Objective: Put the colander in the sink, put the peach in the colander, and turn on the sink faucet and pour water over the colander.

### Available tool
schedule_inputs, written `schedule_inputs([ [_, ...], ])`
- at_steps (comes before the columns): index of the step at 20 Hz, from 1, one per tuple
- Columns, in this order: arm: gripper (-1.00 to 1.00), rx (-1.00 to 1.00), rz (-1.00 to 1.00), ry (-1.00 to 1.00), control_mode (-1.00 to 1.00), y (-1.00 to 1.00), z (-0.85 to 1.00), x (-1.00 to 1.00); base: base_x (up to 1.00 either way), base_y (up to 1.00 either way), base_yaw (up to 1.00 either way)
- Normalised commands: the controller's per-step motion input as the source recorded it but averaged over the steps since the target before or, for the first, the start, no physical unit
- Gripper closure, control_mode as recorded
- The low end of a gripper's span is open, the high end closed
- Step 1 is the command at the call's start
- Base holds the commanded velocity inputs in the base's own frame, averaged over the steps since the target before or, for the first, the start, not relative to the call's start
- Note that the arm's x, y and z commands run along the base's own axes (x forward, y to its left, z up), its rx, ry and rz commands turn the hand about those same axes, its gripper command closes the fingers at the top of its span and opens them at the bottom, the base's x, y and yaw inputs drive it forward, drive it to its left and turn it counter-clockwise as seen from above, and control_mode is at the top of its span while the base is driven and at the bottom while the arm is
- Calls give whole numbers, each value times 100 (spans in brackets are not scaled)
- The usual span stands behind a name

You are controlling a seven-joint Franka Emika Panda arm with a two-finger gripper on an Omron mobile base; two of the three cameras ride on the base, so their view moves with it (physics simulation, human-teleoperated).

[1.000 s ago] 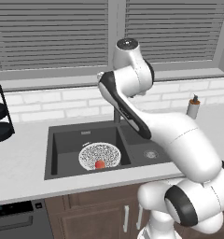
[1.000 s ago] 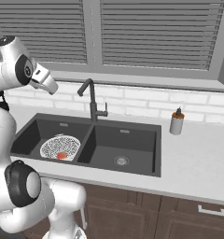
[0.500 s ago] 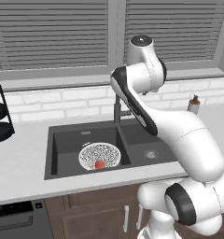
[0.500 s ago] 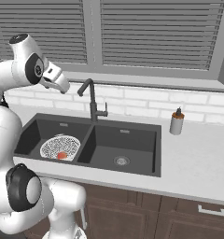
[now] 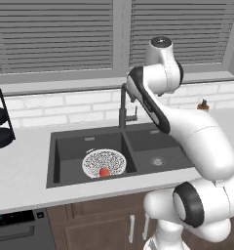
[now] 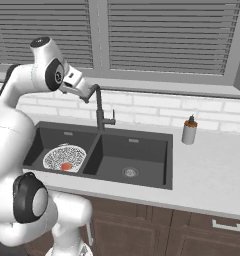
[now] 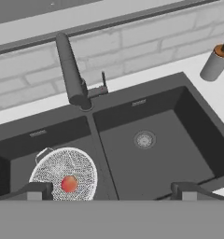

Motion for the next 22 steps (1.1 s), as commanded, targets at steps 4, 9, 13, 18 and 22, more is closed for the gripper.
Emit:
schedule_inputs([
  [4,-100,3,11,6,-100,0,-15,66,0,0,0],
  [9,-100,1,11,11,-100,0,-30,62,0,0,0],
  [13,-100,0,10,13,-100,0,-34,64,0,0,0],
  [18,-100,2,10,12,-100,0,-23,65,0,0,0],
  [22,-100,1,8,14,-100,3,-28,64,0,0,0],
])
